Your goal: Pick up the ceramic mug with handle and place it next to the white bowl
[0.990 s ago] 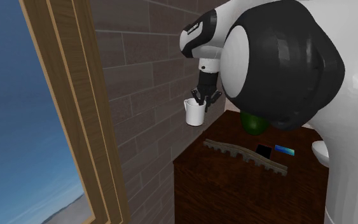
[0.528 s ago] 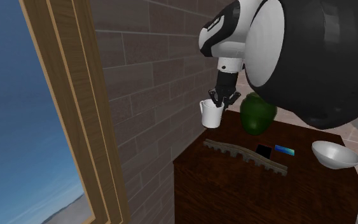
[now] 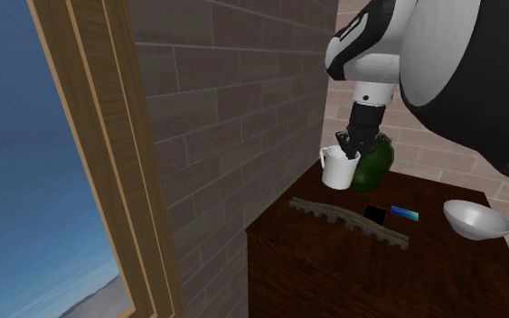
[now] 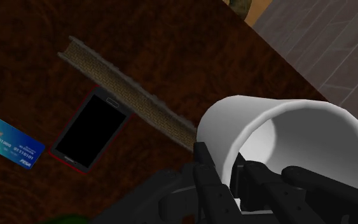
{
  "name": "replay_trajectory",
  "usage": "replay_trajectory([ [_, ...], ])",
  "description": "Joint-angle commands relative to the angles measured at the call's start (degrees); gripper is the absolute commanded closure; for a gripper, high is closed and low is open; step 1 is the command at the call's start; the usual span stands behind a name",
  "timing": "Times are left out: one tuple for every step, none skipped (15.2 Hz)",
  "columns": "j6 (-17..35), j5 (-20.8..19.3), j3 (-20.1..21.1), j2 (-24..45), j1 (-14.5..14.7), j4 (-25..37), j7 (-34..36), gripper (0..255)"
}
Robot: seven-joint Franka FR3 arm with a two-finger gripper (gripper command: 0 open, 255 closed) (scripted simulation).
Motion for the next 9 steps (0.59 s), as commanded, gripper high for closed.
replay_trajectory([
  [0.14, -0.02, -1.14, -0.68, -1.41, -0.98, -2.64, 255],
  [0.13, -0.04, -1.71, -1.0, -2.1, -1.37, -3.91, 255],
  [0.11, -0.05, -2.29, -1.26, -2.79, -1.68, -5.18, 255],
  [0.06, -0.07, -2.87, -1.47, -3.5, -1.93, -6.46, 255],
  [0.0, -0.08, -3.46, -1.62, -4.2, -2.11, -7.75, 255],
  [-0.07, -0.08, -4.06, -1.72, -4.91, -2.22, -9.05, 255],
  [-0.16, -0.07, -4.65, -1.76, -5.62, -2.26, -10.35, 255],
  [-0.26, -0.05, -5.25, -1.74, -6.33, -2.23, -11.67, 255],
  [-0.38, -0.03, -5.86, -1.67, -7.05, -2.13, -12.99, 255],
])
